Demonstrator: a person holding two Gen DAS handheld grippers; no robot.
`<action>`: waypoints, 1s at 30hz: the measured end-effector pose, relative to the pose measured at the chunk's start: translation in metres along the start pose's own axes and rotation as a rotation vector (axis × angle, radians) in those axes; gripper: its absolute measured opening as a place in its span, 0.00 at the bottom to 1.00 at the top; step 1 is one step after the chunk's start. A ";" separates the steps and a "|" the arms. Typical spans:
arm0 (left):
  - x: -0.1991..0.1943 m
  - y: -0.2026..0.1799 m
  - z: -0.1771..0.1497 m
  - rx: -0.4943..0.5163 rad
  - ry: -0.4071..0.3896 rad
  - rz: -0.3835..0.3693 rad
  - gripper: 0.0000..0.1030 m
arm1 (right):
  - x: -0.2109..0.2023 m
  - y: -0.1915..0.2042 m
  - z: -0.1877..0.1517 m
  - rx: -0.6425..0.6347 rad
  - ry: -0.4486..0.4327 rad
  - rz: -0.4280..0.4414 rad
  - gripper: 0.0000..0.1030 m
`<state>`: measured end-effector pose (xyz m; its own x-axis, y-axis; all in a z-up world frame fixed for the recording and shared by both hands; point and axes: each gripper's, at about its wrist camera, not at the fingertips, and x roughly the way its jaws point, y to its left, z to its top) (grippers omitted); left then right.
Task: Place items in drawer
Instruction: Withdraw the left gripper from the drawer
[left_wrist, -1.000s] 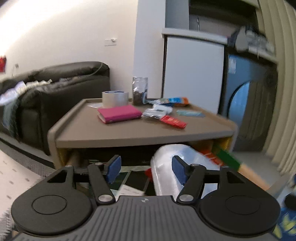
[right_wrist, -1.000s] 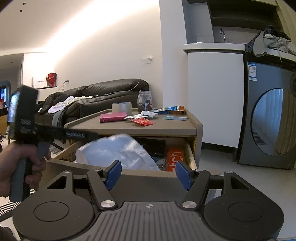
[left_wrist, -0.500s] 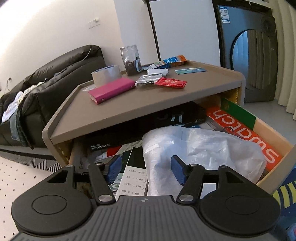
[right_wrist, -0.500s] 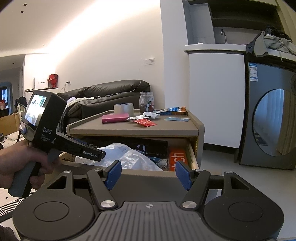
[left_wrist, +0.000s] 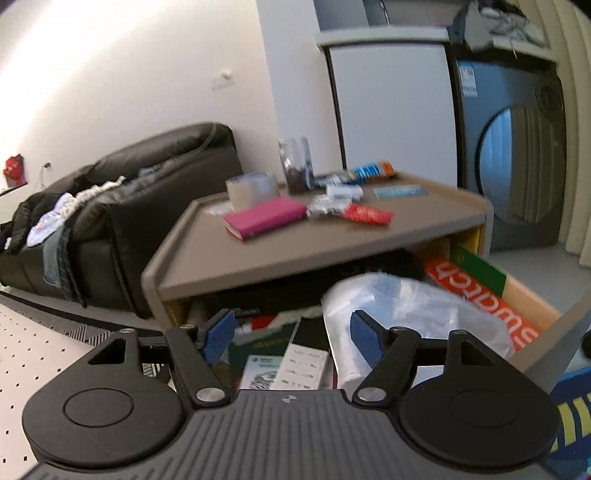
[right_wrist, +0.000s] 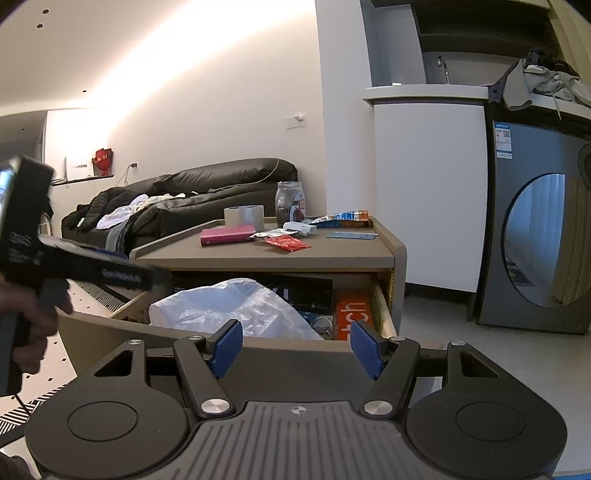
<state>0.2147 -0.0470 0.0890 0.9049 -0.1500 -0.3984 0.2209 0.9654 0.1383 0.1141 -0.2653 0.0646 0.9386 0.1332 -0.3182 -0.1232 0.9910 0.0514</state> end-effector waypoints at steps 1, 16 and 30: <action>-0.006 0.002 0.000 -0.014 -0.018 0.005 0.72 | -0.001 0.001 0.000 0.000 -0.001 0.002 0.66; -0.062 0.023 -0.021 -0.103 -0.100 0.012 0.82 | -0.017 0.011 -0.008 0.003 0.000 -0.016 0.66; -0.100 0.020 -0.034 -0.143 -0.132 0.006 0.83 | -0.019 0.025 -0.024 0.009 0.033 -0.027 0.66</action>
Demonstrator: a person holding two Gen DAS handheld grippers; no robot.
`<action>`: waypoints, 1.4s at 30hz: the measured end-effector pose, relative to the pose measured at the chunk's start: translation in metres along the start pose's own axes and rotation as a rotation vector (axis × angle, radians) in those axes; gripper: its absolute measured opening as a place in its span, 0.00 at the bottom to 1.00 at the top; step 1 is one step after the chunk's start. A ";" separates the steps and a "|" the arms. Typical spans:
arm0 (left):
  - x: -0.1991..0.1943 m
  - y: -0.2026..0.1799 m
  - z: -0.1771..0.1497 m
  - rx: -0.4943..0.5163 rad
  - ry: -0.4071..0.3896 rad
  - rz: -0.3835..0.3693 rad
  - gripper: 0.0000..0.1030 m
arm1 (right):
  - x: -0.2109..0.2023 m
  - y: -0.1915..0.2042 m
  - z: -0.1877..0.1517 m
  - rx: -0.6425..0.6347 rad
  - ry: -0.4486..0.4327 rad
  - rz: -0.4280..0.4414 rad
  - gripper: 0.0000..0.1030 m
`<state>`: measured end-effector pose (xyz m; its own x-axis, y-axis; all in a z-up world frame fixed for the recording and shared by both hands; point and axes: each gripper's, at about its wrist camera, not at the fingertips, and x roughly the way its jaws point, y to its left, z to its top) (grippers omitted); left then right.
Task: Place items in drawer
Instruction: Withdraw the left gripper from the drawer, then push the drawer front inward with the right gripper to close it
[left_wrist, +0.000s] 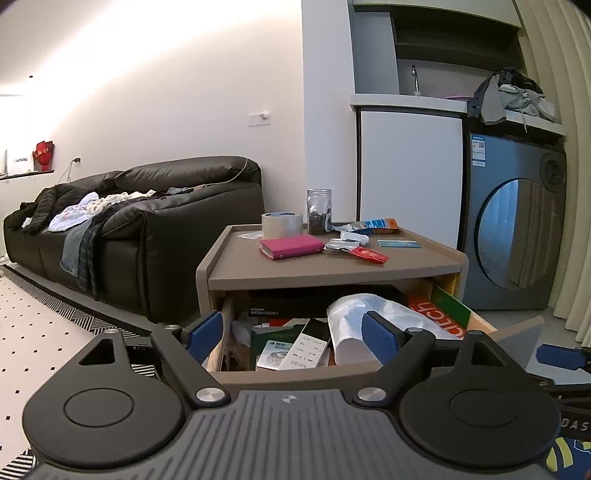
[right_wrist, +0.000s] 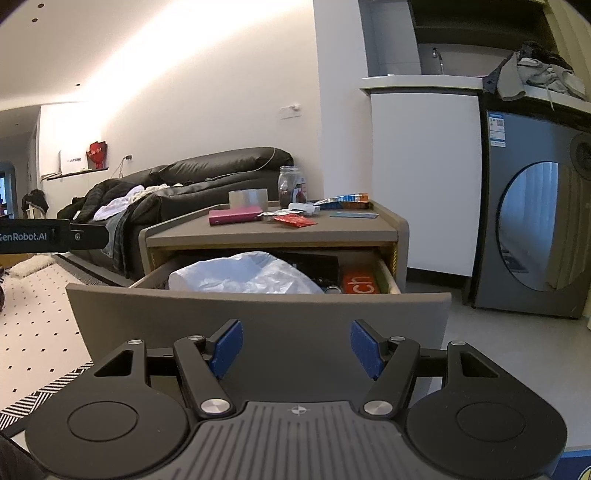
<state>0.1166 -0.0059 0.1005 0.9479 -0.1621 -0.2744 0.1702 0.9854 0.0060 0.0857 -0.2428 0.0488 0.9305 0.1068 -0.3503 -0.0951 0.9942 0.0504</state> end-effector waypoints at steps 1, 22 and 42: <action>-0.002 0.000 -0.001 -0.001 -0.003 -0.003 0.83 | 0.000 0.001 -0.001 -0.001 0.002 0.000 0.66; -0.026 0.005 -0.025 -0.029 -0.048 -0.043 0.84 | 0.012 0.028 -0.022 -0.030 0.031 -0.010 0.66; -0.036 0.028 -0.035 -0.095 -0.017 -0.067 0.86 | 0.031 0.041 -0.029 0.030 0.016 0.022 0.65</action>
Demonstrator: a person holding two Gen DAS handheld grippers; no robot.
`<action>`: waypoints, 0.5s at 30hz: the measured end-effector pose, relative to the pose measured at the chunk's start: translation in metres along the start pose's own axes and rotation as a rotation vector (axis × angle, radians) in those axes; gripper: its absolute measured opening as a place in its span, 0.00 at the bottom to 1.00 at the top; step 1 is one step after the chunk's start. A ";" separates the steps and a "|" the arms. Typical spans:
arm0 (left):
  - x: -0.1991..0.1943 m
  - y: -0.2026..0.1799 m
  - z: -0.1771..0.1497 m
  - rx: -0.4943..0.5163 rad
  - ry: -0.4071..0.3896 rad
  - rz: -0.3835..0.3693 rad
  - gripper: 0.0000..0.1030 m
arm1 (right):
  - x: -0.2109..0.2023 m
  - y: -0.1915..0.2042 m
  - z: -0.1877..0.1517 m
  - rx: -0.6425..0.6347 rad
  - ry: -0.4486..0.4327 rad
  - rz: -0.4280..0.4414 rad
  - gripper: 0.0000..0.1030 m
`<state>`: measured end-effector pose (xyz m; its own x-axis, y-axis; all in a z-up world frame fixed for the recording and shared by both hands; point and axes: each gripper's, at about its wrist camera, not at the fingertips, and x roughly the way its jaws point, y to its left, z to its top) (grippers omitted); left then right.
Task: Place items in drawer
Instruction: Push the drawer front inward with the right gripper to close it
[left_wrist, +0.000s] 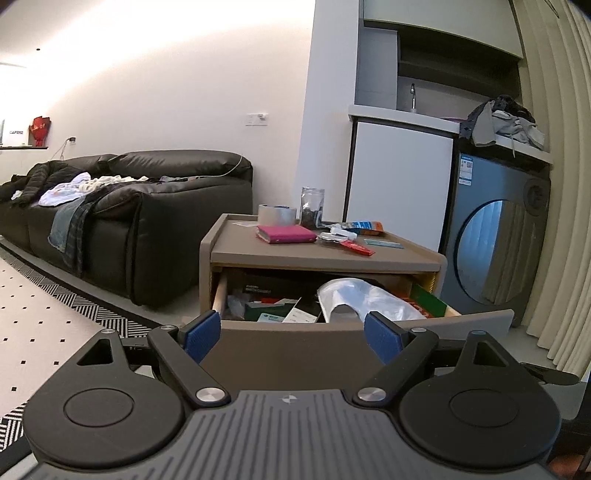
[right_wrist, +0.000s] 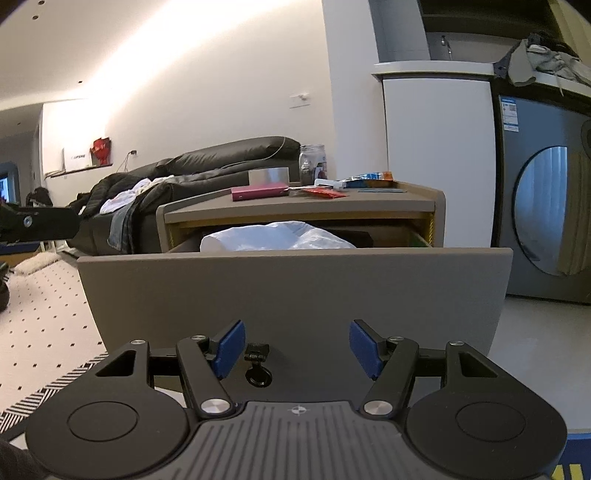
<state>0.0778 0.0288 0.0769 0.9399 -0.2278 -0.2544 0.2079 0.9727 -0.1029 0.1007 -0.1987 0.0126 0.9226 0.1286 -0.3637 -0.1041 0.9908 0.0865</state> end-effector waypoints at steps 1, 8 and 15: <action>0.000 0.001 0.000 0.001 0.000 0.002 0.85 | 0.001 0.001 0.000 0.002 0.001 0.002 0.65; -0.008 0.002 -0.006 0.018 -0.018 0.028 0.86 | 0.003 0.007 -0.002 0.008 -0.016 -0.017 0.65; -0.009 0.006 -0.011 -0.010 -0.019 0.031 0.86 | 0.007 0.012 -0.007 -0.011 -0.023 -0.034 0.65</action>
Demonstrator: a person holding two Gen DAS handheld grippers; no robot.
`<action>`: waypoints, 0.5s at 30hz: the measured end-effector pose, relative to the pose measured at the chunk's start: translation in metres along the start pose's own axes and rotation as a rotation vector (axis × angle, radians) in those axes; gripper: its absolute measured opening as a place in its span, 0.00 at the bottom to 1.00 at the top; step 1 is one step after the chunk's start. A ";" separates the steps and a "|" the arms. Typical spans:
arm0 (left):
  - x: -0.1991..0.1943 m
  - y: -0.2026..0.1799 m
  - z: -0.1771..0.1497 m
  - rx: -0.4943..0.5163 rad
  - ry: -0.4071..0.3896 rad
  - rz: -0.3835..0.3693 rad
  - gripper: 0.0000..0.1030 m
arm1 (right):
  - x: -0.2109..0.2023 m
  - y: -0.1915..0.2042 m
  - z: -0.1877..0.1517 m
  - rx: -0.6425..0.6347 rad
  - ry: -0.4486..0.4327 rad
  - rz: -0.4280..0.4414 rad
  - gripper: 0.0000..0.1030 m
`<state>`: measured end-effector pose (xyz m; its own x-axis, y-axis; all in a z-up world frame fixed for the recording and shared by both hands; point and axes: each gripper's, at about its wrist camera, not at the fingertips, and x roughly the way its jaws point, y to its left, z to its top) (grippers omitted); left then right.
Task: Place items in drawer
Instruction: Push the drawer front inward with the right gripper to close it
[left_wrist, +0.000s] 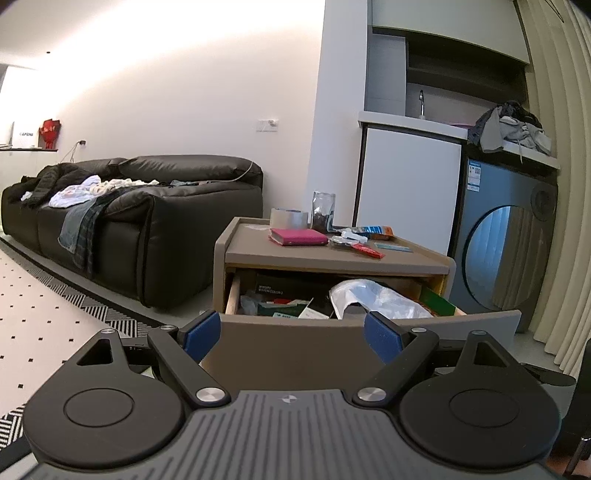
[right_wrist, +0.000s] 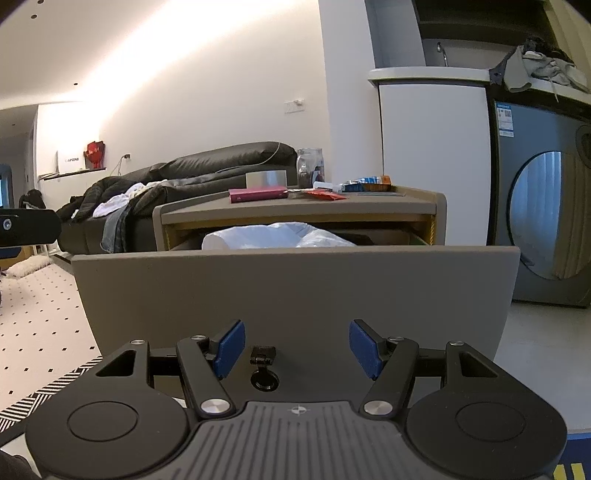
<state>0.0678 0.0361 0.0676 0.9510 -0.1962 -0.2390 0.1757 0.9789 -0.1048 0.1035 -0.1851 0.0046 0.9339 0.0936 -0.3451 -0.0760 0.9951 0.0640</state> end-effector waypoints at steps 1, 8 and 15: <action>0.000 -0.001 -0.001 0.006 0.000 0.004 0.86 | 0.002 0.002 -0.001 -0.001 0.001 0.002 0.65; -0.003 -0.001 -0.004 0.015 0.000 0.005 0.86 | 0.018 0.020 -0.012 -0.006 0.015 0.000 0.55; -0.007 0.004 -0.008 0.011 0.010 0.013 0.86 | 0.030 0.032 -0.020 -0.020 0.027 -0.035 0.35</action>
<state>0.0602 0.0411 0.0611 0.9507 -0.1839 -0.2496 0.1660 0.9819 -0.0911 0.1221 -0.1499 -0.0225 0.9263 0.0598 -0.3719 -0.0513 0.9981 0.0327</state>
